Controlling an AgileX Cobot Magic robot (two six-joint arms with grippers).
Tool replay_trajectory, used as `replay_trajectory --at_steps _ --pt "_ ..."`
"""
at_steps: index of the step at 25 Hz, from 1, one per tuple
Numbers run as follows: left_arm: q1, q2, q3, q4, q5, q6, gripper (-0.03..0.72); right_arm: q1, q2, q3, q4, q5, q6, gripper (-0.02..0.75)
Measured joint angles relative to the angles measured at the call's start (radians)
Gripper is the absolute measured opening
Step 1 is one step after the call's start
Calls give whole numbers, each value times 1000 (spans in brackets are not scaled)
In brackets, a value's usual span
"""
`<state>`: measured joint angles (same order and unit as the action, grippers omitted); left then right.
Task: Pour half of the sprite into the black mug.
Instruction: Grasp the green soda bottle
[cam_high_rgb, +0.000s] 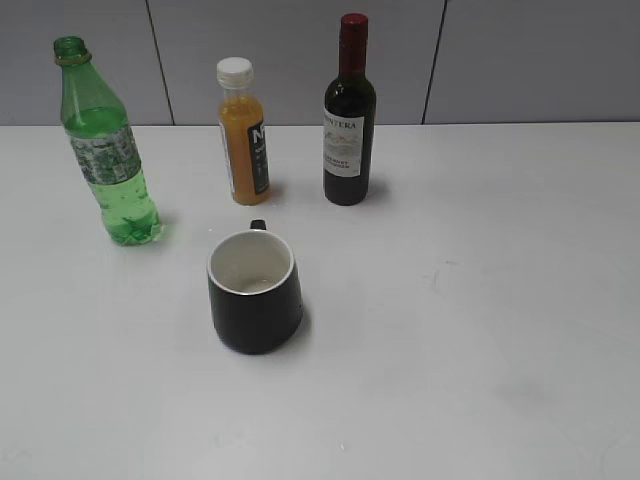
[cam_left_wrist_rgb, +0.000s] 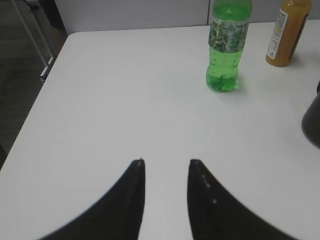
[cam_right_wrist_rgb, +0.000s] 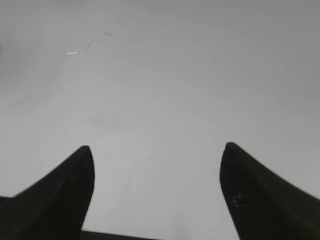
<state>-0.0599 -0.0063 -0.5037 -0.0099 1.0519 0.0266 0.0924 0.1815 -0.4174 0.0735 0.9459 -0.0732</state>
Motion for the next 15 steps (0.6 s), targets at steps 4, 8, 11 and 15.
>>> replay_trajectory --at_steps 4,8,11,15 --pt "0 0 0 -1 0 0 232 0 -86 0 0 0 0 592" --pt "0 0 0 0 0 0 232 0 -175 0 0 1 0 592" --pt "0 0 0 -1 -1 0 232 0 -185 1 1 1 0 592" --pt "0 0 0 -1 -1 0 232 0 -186 3 3 1 0 592"
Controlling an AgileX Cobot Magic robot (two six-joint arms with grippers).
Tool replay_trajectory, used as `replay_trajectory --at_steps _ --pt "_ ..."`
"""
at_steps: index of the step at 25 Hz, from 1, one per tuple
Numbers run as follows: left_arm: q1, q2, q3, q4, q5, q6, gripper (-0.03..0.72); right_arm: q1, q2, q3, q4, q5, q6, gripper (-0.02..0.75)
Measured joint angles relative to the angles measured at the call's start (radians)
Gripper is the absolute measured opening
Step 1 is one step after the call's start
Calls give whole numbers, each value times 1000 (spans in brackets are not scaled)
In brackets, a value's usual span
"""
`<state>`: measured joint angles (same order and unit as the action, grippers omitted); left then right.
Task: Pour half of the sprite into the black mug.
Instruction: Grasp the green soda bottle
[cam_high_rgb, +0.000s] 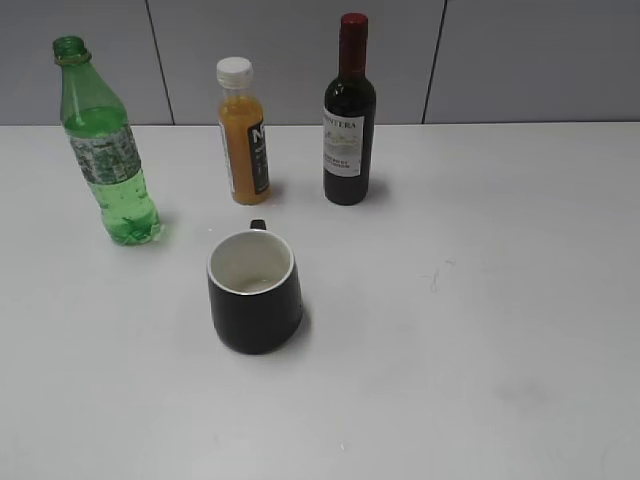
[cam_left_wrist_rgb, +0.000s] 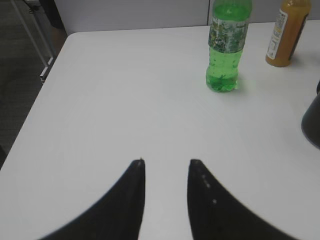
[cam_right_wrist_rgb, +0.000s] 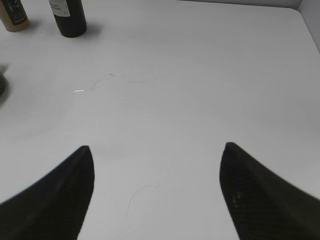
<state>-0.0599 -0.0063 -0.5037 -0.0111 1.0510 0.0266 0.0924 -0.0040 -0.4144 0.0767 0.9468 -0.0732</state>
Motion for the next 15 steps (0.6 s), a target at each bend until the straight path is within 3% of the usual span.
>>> replay_trajectory --at_steps 9,12,15 --pt "0 0 0 -2 0 0 260 0 0 0 0 0 0 590" --pt "0 0 0 -2 0 0 382 0 0 0 0 0 0 590" --pt "0 0 0 -6 0 0 587 0 0 0 0 0 0 590"
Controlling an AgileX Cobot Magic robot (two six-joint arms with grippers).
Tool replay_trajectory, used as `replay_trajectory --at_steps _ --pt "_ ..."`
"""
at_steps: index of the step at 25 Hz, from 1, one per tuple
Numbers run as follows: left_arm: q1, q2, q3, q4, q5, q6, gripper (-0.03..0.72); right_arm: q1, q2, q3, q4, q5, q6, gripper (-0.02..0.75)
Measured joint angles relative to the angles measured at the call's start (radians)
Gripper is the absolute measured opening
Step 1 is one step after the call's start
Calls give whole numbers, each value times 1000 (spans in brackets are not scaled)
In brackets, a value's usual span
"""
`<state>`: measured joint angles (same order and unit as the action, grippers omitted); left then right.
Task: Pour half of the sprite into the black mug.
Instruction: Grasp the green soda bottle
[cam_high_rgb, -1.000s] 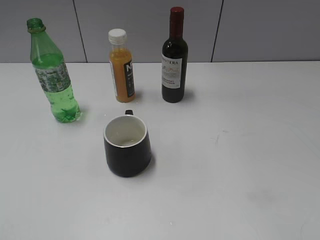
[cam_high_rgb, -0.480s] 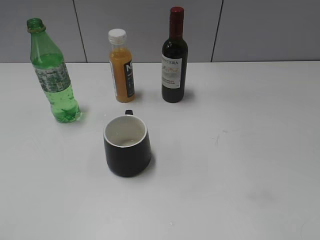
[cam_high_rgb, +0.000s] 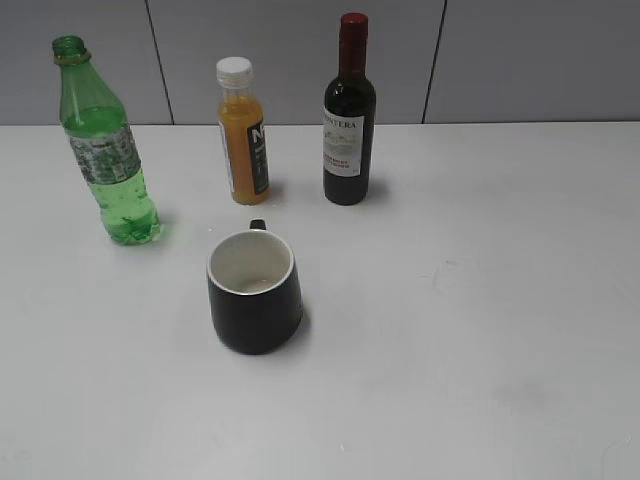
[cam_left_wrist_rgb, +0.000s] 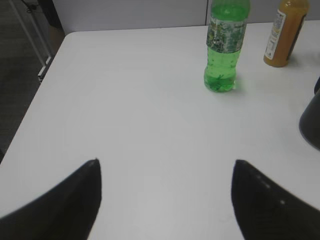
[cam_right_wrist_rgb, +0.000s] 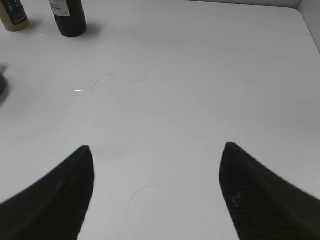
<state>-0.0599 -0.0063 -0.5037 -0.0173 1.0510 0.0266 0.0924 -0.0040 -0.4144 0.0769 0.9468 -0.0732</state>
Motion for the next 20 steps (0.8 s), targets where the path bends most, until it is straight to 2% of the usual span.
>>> replay_trajectory --at_steps 2,8,13,20 --pt "0 0 0 1 0 0 651 0 0 0 0 0 0 590" --pt "0 0 -13 -2 -53 0 647 0 0 0 0 0 0 590" --pt "0 11 -9 -3 -285 1 640 0 0 0 0 0 0 589" --pt "0 122 103 -34 -624 1 622 0 0 0 0 0 0 589"
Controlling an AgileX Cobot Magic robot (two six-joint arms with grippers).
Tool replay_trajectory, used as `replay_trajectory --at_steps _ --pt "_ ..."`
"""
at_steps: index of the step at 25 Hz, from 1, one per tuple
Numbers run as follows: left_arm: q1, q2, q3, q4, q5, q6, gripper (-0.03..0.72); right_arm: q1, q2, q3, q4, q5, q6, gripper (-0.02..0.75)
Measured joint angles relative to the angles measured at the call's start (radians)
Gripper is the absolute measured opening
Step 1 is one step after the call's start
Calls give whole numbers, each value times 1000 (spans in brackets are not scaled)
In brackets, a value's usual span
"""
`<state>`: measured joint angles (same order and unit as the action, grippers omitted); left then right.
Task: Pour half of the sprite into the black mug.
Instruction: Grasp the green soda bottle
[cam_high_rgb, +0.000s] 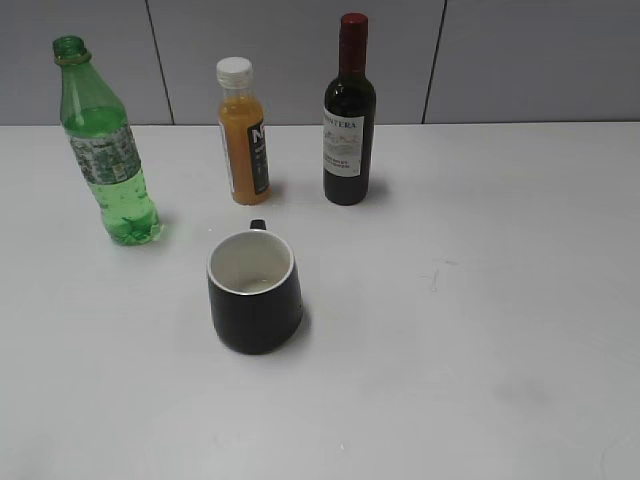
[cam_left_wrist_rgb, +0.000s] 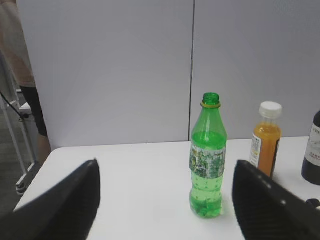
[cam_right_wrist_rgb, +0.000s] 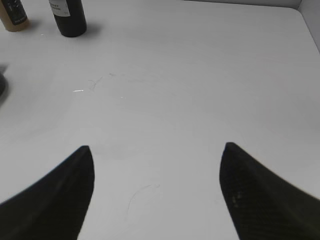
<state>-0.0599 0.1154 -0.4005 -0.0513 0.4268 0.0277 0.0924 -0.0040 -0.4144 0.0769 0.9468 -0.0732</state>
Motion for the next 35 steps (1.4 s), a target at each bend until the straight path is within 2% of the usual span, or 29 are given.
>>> replay_trajectory --at_steps 5,15,25,28,32,35 --pt "0 134 53 -9 -212 0 615 0 0 0 0 0 0 589" --pt "0 488 56 -27 -607 0 610 0 0 0 0 0 0 589" --pt "0 809 56 -26 -811 0 607 0 0 0 0 0 0 589" --pt "0 895 56 26 -910 -49 607 0 0 0 0 0 0 589" --pt "0 1032 56 193 -1043 -172 607 0 0 0 0 0 0 589" --pt "0 1164 56 238 -1153 -207 607 0 0 0 0 0 0 589"
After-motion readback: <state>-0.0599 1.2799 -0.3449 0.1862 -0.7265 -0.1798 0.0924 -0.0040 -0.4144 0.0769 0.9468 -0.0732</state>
